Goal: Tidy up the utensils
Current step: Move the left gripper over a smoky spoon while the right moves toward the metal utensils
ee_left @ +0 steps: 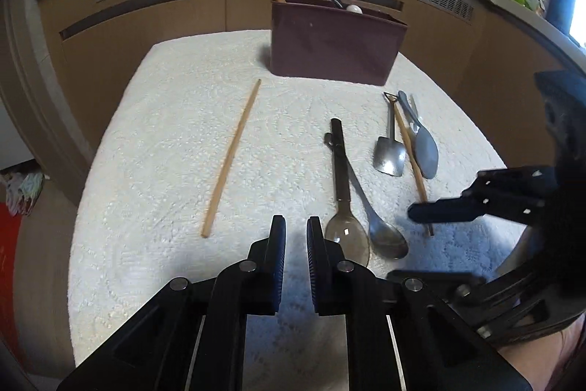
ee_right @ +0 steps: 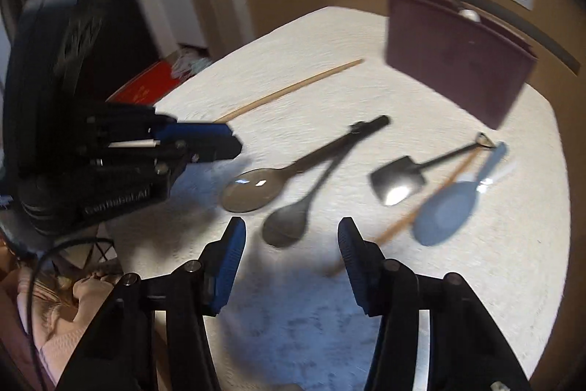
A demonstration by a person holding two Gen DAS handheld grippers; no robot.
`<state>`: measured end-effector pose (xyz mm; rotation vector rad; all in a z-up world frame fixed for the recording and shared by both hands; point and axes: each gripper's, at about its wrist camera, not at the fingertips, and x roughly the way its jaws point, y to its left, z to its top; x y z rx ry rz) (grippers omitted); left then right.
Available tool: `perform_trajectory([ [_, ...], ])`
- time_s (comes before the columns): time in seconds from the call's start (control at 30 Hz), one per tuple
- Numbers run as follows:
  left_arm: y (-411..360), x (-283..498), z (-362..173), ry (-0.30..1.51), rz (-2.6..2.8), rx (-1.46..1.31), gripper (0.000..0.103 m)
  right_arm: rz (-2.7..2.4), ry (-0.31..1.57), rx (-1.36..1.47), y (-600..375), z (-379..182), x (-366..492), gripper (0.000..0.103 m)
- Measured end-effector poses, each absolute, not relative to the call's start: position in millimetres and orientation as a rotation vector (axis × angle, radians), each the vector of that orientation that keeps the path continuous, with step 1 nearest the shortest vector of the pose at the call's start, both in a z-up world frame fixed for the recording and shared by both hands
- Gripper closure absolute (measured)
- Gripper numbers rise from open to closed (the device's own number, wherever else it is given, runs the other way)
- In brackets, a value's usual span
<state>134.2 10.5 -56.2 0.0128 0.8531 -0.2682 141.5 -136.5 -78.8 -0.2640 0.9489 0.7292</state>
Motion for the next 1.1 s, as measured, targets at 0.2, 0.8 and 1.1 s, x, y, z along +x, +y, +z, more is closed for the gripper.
perform_trajectory([
  [0.2, 10.7, 129.2, -58.4, 0.891, -0.309, -0.01, 0.065, 0.657, 0.955, -0.388, -119.8, -92.8, 140.2, 0.071],
  [0.8, 10.1, 123.9, -28.3, 0.927, -0.474, -0.055, 0.039, 0.387, 0.933, -0.187, -236.5, -92.6, 158.3, 0.069],
  [1.1, -40.6, 130.2, -73.7, 0.949, -0.394, 0.185, 0.039, 0.438, 0.935, -0.011, -250.0, -95.7, 150.1, 0.038],
])
